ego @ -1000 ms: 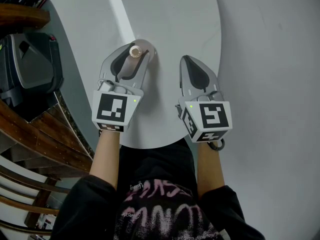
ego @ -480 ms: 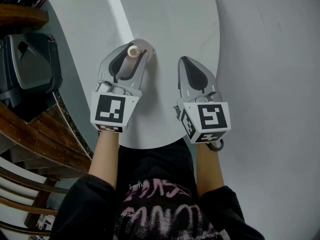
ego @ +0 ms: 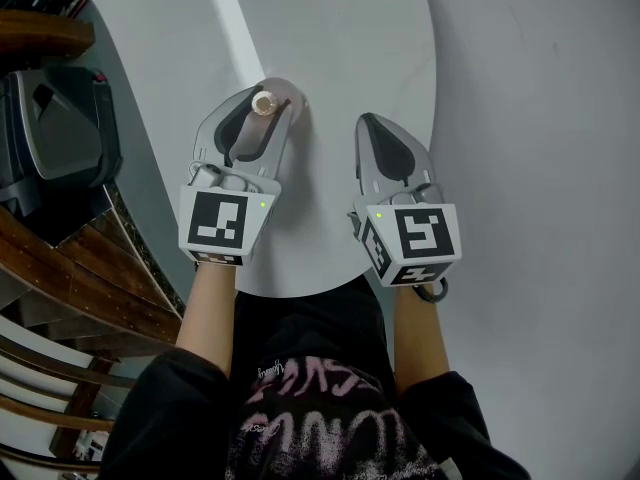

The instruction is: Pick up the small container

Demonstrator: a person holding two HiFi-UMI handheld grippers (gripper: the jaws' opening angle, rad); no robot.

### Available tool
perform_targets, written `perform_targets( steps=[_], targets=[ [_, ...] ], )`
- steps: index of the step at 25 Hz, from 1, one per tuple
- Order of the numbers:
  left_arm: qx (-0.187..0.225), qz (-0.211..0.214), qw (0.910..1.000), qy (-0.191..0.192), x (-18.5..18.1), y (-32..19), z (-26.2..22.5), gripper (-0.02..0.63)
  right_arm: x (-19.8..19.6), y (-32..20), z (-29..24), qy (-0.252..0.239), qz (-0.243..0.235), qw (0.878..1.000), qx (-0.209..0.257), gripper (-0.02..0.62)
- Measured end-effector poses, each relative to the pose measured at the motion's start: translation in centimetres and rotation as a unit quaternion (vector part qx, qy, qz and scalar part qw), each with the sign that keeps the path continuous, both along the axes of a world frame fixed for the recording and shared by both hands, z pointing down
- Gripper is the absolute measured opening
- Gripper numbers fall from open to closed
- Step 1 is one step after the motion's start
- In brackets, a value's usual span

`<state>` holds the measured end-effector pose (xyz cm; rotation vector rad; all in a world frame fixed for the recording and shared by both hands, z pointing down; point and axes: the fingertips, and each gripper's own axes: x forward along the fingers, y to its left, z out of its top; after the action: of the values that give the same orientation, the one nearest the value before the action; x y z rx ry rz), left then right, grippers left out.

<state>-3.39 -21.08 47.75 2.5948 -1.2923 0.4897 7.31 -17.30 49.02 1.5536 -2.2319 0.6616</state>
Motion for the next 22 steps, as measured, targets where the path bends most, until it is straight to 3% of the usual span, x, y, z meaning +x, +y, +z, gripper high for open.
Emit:
perform_targets(
  steps=[22],
  targets=[
    [0.006,0.002,1.0,0.0,-0.17,-0.13,-0.3,0.138,0.32,-0.24,-0.13,-0.003,0.002,1.0,0.006,0.011]
  ],
)
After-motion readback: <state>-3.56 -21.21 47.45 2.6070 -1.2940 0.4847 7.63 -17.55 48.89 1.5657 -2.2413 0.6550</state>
